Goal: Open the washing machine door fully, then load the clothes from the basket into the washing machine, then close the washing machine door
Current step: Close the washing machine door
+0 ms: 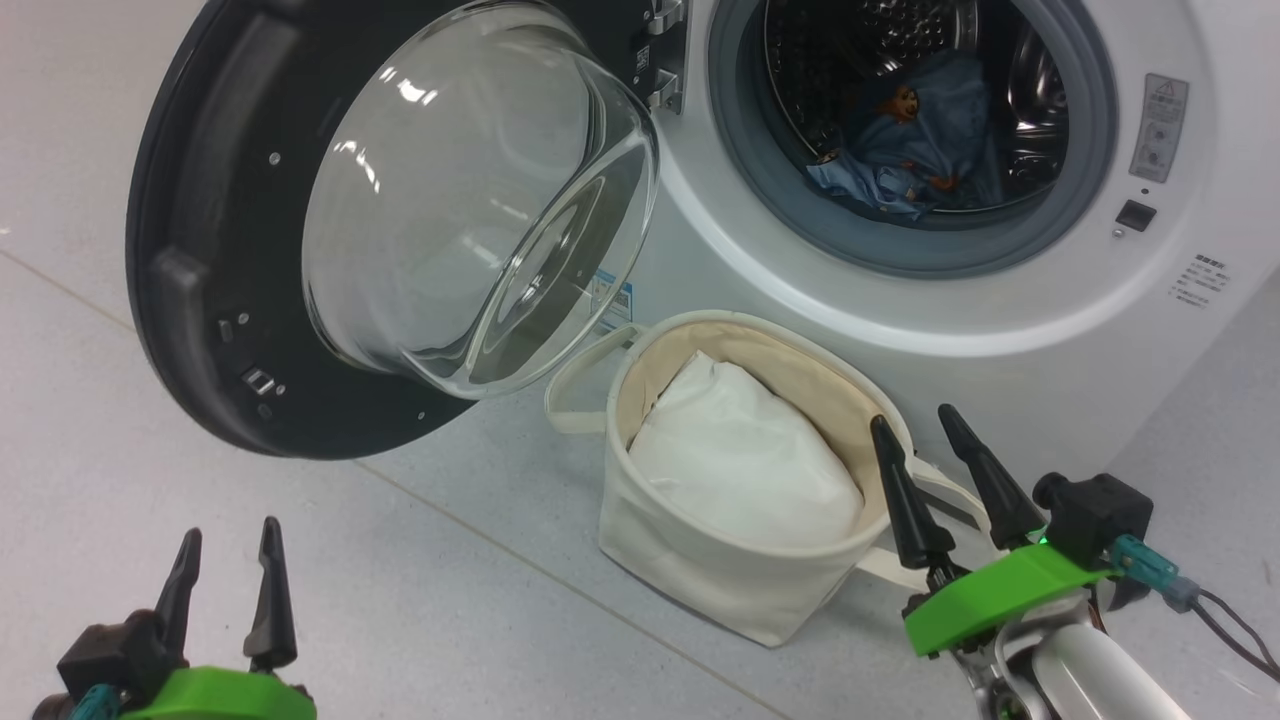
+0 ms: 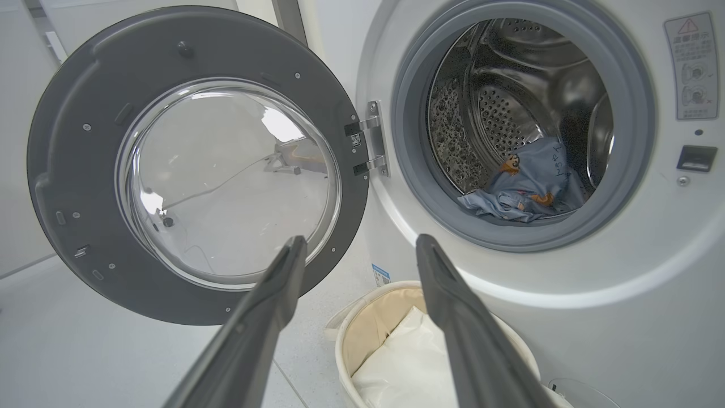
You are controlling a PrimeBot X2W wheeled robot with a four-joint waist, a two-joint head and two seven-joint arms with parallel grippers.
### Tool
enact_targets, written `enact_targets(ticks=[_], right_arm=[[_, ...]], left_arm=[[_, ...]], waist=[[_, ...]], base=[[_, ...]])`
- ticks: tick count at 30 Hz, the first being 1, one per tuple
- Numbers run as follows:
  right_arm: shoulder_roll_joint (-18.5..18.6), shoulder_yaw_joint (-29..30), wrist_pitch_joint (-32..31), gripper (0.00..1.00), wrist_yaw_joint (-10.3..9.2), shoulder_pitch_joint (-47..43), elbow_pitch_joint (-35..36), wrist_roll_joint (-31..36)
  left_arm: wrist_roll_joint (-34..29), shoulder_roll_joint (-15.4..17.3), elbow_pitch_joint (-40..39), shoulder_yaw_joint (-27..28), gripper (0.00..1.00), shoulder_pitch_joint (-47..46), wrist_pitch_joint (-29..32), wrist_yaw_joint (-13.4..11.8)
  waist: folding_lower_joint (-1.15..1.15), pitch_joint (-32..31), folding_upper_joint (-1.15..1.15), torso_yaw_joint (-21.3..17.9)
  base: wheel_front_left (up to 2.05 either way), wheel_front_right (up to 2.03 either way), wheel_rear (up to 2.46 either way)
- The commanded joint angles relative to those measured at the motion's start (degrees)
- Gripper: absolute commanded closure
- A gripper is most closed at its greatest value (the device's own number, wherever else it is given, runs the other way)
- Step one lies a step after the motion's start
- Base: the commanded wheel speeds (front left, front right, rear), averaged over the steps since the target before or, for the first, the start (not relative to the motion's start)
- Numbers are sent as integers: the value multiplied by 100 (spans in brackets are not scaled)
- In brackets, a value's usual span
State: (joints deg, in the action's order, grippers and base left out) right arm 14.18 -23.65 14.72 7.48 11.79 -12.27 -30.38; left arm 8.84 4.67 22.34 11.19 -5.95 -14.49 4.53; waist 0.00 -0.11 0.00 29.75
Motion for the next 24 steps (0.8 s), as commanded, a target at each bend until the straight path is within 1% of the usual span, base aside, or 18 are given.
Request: enact_targets(ticks=[1, 10, 14, 15, 16, 17, 21, 22, 24], right_arm=[[79, -88, 28, 0, 1, 260, 152, -40], [55, -72, 28, 0, 1, 204, 151, -66], [66, -49, 28, 0, 1, 174, 153, -64], [71, -44, 28, 0, 1, 170, 154, -64], [77, -35, 28, 0, 1, 166, 156, -64], [84, -26, 28, 0, 1, 161, 159, -64], [115, 2, 28, 0, 1, 145, 165, -67], [122, 15, 28, 0, 1, 141, 169, -70], [133, 43, 28, 0, 1, 127, 176, -69]], left_arm=[[18, 37, -198, 191, 0, -118, -51, -6], [-28, 21, -169, 215, 0, -142, -51, 31], [42, 64, -218, 288, 0, -215, -51, 77], [76, 80, -285, 311, 5, -252, -51, 97], [105, 101, -391, 324, 87, -293, -51, 122], [128, 127, -582, 310, 99, -341, -51, 158], [336, 292, -1475, 301, 100, -462, -51, 261], [409, 358, -1615, 341, 100, -507, -51, 270], [687, 478, -1644, 466, 100, -659, -51, 280]], waist=[[0, -6, 0, -3], [0, -27, 0, -18], [0, -31, 0, -20], [0, -33, 0, -20], [0, -34, 0, -19], [0, -35, 0, -19], [0, -45, 0, -25], [0, -49, 0, -29], [0, -62, 0, -41]], base=[[0, 0, 0], [0, 0, 0], [0, 0, 0], [0, 0, 0], [0, 0, 0], [0, 0, 0], [0, 0, 0], [0, 0, 0], [0, 0, 0]])
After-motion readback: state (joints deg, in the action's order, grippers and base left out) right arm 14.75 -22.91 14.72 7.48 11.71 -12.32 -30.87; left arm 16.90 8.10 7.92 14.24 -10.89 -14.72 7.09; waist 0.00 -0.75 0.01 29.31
